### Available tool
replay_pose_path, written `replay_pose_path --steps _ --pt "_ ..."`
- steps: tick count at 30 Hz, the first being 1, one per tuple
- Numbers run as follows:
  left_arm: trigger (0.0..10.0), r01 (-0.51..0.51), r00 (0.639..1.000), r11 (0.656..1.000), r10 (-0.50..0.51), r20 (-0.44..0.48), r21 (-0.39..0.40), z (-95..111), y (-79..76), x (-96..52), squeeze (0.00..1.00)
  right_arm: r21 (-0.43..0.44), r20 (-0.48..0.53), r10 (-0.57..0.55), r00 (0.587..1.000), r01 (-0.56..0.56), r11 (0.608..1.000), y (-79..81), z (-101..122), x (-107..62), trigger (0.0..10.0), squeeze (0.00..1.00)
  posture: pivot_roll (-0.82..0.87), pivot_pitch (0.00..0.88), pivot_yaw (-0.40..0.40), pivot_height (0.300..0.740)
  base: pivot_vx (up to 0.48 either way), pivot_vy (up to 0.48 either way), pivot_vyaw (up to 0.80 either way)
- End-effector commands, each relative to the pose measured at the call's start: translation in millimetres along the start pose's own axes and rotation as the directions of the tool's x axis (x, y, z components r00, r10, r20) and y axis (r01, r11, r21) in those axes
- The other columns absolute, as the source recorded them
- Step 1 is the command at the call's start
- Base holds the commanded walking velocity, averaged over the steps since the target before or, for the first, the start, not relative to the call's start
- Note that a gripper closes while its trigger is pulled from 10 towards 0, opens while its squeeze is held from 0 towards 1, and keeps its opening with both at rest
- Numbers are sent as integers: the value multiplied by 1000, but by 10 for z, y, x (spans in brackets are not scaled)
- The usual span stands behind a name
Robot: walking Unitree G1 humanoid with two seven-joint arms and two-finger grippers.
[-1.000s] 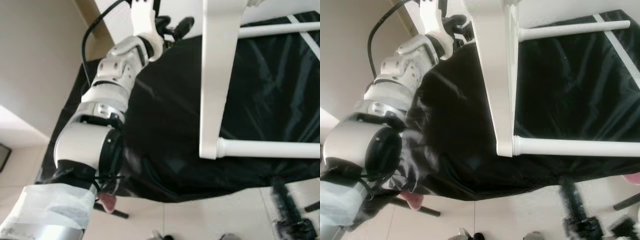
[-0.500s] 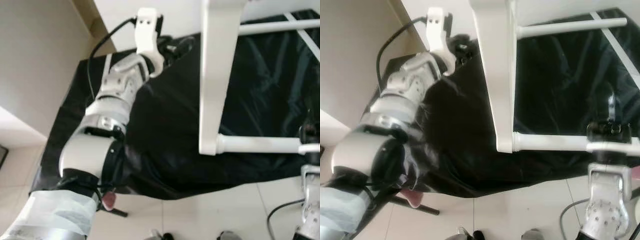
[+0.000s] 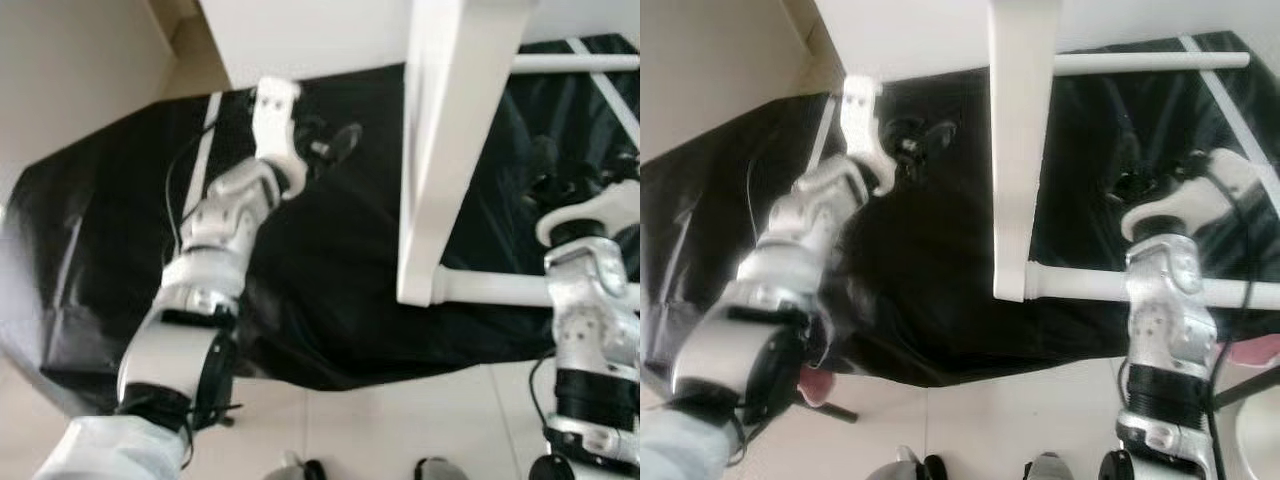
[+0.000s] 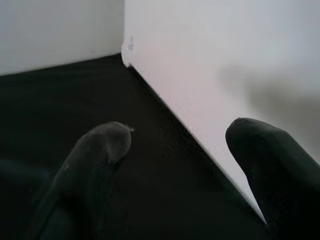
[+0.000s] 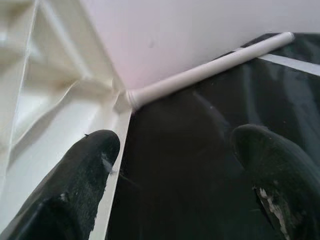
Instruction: Building children table
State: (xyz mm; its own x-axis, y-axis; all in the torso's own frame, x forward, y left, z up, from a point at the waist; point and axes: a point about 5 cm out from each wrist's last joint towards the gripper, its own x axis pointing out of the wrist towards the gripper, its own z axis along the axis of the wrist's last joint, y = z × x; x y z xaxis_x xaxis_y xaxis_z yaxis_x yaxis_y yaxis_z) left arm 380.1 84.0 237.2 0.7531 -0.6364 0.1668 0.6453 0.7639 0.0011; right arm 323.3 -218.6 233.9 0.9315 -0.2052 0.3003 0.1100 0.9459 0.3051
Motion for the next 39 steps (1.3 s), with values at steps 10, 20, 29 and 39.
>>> replay_pose_path --steps 10,20,29,39 --pt "10000 -39 998 998 41 -50 51 -421 -201 -307 0 -58 -41 43 998 -45 997 260 -214 89 10000 0 -14 57 -5 740 0 0 0" --pt "10000 -157 984 986 162 -74 62 -528 -297 -424 0 -91 -122 123 985 -135 987 487 -583 119 10000 0 20 42 -34 740 0 0 0" --pt "10000 -164 982 984 170 -82 75 -542 -278 -509 0 -166 -110 -38 993 20 986 214 -675 5 10000 0 24 41 -42 740 0 0 0" --pt "10000 -30 998 999 32 -62 27 -542 -443 -743 0 -211 -27 -153 988 144 967 -84 -668 -508 10000 0 11 49 -36 740 0 0 0"
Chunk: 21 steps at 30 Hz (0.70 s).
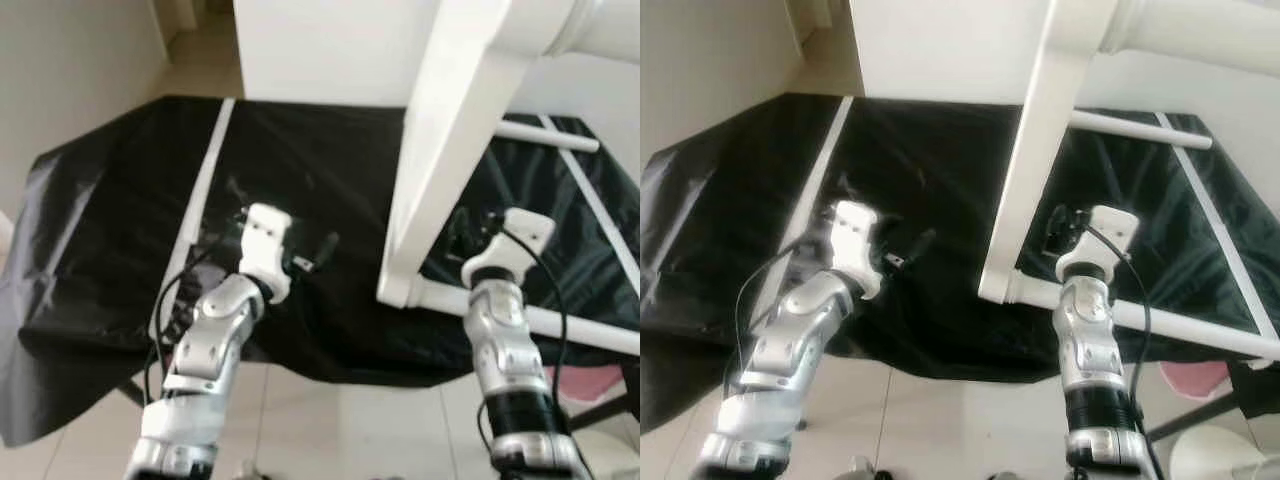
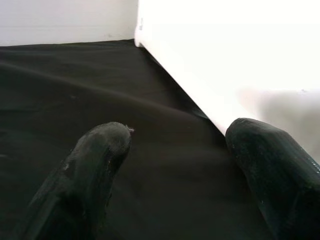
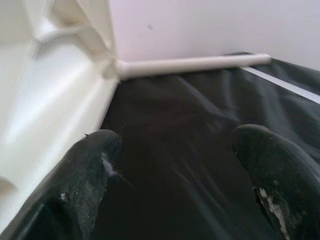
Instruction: Building children table
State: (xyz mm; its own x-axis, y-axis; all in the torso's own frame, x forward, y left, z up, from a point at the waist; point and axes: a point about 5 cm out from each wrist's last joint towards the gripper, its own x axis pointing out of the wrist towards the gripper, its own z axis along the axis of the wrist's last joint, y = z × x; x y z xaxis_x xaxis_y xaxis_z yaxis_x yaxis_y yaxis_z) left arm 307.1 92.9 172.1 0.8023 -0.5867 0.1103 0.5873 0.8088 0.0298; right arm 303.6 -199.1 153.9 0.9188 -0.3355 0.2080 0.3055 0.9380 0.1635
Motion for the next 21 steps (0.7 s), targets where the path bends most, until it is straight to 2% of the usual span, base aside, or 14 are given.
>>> replay_pose_path --steps 1,3,6,7,8,10,11,12,13,15,16,18,19,21 --pt "10000 38 999 999 -38 -4 -11 -4 -36 -31 0 -18 19 -3 1000 4 1000 -15 31 -45 10000 0 11 49 -36 740 0 0 0" --pt "10000 85 996 996 -85 -13 0 -10 -46 -120 0 -60 14 13 1000 -12 998 -75 -3 -231 10000 0 7 52 -34 740 0 0 0" --pt "10000 109 994 994 -109 -20 24 -9 -41 -184 0 -100 -2 44 999 -44 994 -128 -52 -416 10000 0 4 58 -32 740 0 0 0" --pt "10000 109 994 994 -109 -20 24 -9 -41 -184 0 -100 -2 44 999 -44 994 -128 -52 -416 10000 0 4 58 -32 740 0 0 0" --pt "10000 112 993 993 -110 -29 49 -16 -25 -214 0 -112 -21 58 998 -60 992 -163 -89 -516 10000 0 1 63 -26 740 0 0 0" --pt "10000 112 993 993 -110 -29 49 -16 -25 -214 0 -112 -21 58 998 -60 992 -163 -89 -516 10000 0 1 63 -26 740 0 0 0" --pt "10000 105 994 993 -102 -43 61 -23 13 -244 0 -118 -38 71 997 -75 990 -190 -114 -608 10000 0 -3 65 -21 740 0 0 0" --pt "10000 62 995 995 -56 -81 76 -55 111 -269 0 -136 -49 86 995 -92 986 -210 -119 -684 10000 0 -7 68 -17 740 0 0 0" --pt "10000 62 995 995 -56 -81 76 -55 111 -269 0 -136 -49 86 995 -92 986 -210 -119 -684 10000 0 -7 68 -17 740 0 0 0" --pt "10000 -31 978 989 60 -202 143 -188 335 -323 0 -147 -44 97 994 -102 984 -212 -87 -725 10000 0 -23 77 -3 740 0 0 0" --pt "10000 -31 978 989 60 -202 143 -188 335 -323 0 -147 -44 97 994 -102 984 -212 -87 -725 10000 0 -23 77 -3 740 0 0 0" --pt "10000 -102 940 974 161 -300 204 -335 472 -353 0 -140 -26 102 994 -104 985 -181 -38 -704 10000 0 -28 81 3 740 0 0 0" --pt "10000 -102 940 974 161 -300 204 -335 472 -353 0 -140 -26 102 994 -104 985 -181 -38 -704 10000 0 -28 81 3 740 0 0 0" --pt "10000 -108 914 975 175 -367 195 -466 461 -375 0 -146 -9 124 992 -124 982 -146 8 -692 10000 0 -37 86 8 740 0 0 0"
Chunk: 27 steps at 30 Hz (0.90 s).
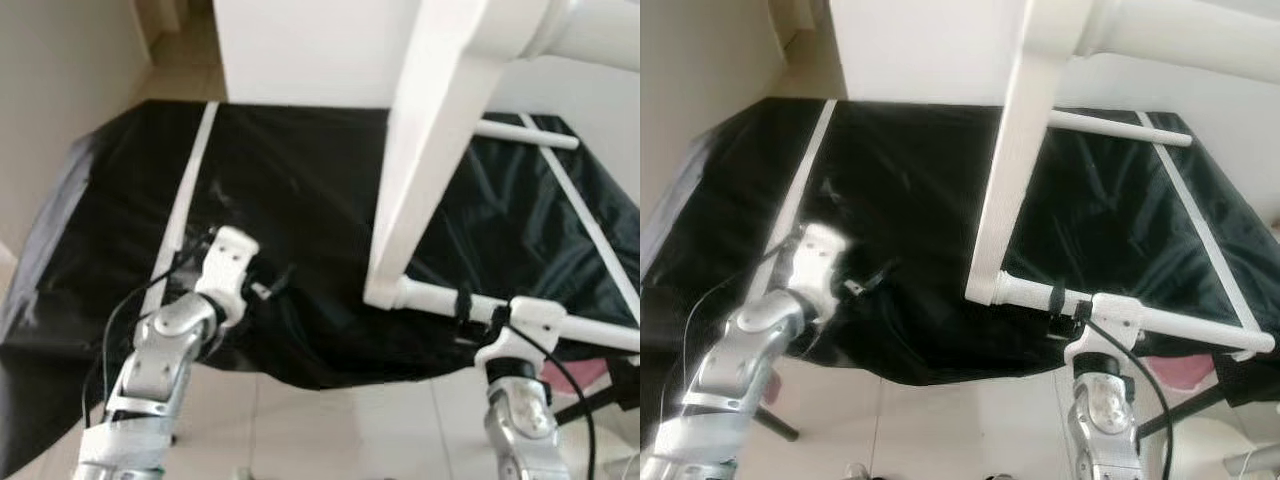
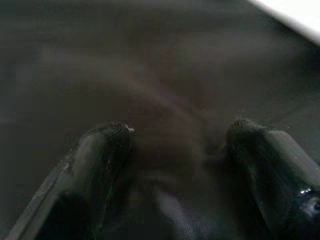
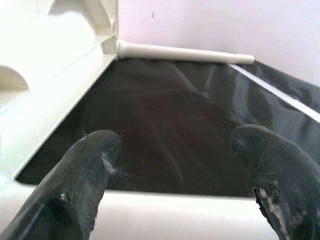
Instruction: Building children table
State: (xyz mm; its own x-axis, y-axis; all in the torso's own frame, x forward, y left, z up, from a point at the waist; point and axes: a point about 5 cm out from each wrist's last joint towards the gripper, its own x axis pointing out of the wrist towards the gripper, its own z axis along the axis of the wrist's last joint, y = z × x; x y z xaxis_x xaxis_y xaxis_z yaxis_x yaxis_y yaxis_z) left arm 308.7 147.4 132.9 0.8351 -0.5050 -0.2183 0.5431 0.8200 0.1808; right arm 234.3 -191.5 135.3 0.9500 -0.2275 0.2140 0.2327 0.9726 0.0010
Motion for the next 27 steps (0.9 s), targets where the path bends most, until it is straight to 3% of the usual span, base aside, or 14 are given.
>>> replay_pose_path --steps 1,7,12,15,16,18,22,25,27 --pt "10000 -81 993 997 82 -80 14 -139 -23 12 0 -9 11 20 1000 -20 1000 26 41 10 10000 0 -37 86 8 740 0 0 0" --pt "10000 -13 993 999 8 -120 -39 -245 -173 -9 0 -38 18 39 999 -38 999 9 65 5 10000 0 -38 88 7 740 0 0 0" --pt "10000 147 984 975 -162 -76 -167 -269 -372 -128 0 -50 29 51 998 -49 998 2 99 24 10000 0 -40 101 4 740 0 0 0" --pt "10000 326 939 919 -342 -40 -220 -331 -606 -316 0 -57 44 89 995 -86 995 30 119 69 10000 0 -35 104 1 740 0 0 0" --pt "10000 326 939 919 -342 -40 -220 -331 -606 -316 0 -57 44 89 995 -86 995 30 119 69 10000 0 -35 104 1 740 0 0 0" --pt "10000 426 893 869 -449 -40 -253 -398 -738 -517 0 -52 49 148 988 -145 988 68 134 80 10000 0 -27 109 -12 740 0 0 0" --pt "10000 441 885 861 -464 -39 -254 -407 -747 -578 0 -53 51 169 984 -167 985 75 141 75 10000 0 -27 109 -12 740 0 0 0" --pt "10000 305 946 918 -323 -31 -255 -380 -501 -549 0 -55 29 212 977 -211 976 67 107 42 10000 0 -20 110 -18 740 0 0 0" --pt "10000 253 966 930 -260 13 -267 -286 -380 -545 0 -53 21 238 971 -237 970 62 97 19 10000 0 -10 109 -25 740 0 0 0"
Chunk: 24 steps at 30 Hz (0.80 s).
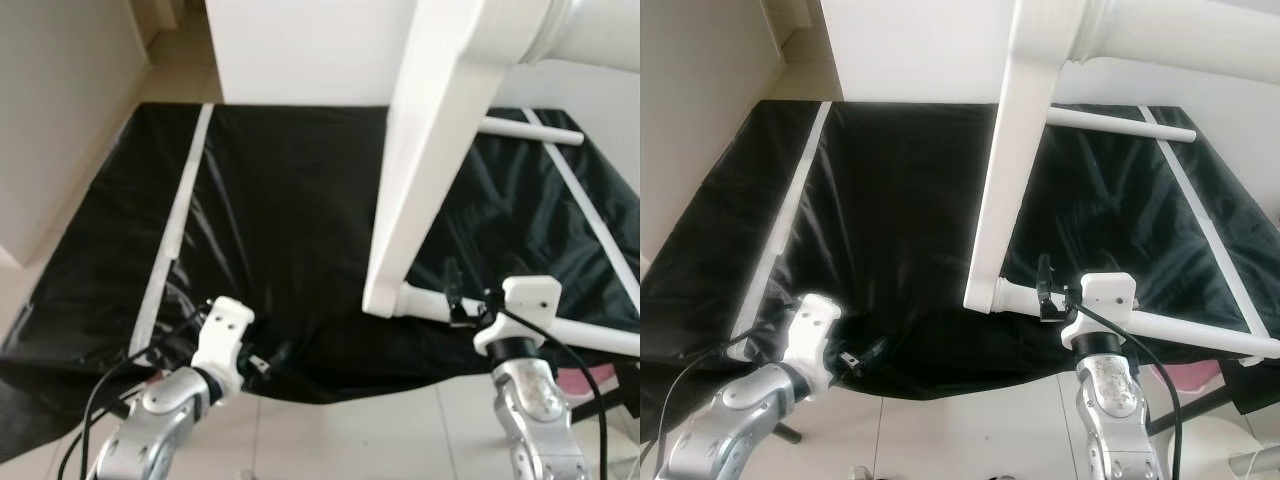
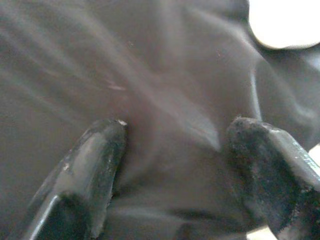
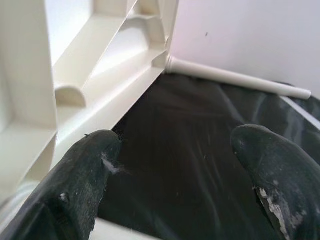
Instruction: Building children table
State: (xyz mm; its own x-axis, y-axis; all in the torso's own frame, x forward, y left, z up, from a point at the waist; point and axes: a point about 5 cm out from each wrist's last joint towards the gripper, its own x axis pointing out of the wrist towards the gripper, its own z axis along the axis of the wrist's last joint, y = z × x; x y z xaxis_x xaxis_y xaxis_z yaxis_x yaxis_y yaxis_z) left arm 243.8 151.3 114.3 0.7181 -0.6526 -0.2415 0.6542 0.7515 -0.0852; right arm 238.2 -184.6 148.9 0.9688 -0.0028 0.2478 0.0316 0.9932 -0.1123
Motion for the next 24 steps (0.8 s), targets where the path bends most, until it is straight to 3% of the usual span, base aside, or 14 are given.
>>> replay_pose_path --steps 1,6,11,16,19,24 --pt "10000 55 998 997 -53 34 -55 43 17 -36 0 9 -21 29 999 -28 1000 -10 -33 -49 10000 0 -12 110 -27 740 0 0 0" --pt "10000 32 985 995 -16 170 -91 285 77 -89 0 9 -33 71 997 -70 997 -20 -51 -90 10000 0 -14 109 -24 740 0 0 0" --pt "10000 64 950 994 -34 311 -86 578 62 -116 0 7 -48 174 984 -174 985 -28 -78 -174 10000 0 -25 106 -16 740 0 0 0" --pt "10000 64 942 996 -40 332 -62 649 72 -66 0 52 -62 244 968 -241 969 29 -93 -192 10000 0 -29 102 -11 740 0 0 0" --pt "10000 70 937 997 -57 345 -27 722 42 -12 0 70 -50 331 942 -328 942 143 -66 -220 10000 0 -30 100 -12 740 0 0 0" --pt "10000 97 945 995 -102 310 30 723 -25 30 0 68 -54 410 910 -406 911 239 -75 -235 10000 0 -30 95 -14 740 0 0 0"
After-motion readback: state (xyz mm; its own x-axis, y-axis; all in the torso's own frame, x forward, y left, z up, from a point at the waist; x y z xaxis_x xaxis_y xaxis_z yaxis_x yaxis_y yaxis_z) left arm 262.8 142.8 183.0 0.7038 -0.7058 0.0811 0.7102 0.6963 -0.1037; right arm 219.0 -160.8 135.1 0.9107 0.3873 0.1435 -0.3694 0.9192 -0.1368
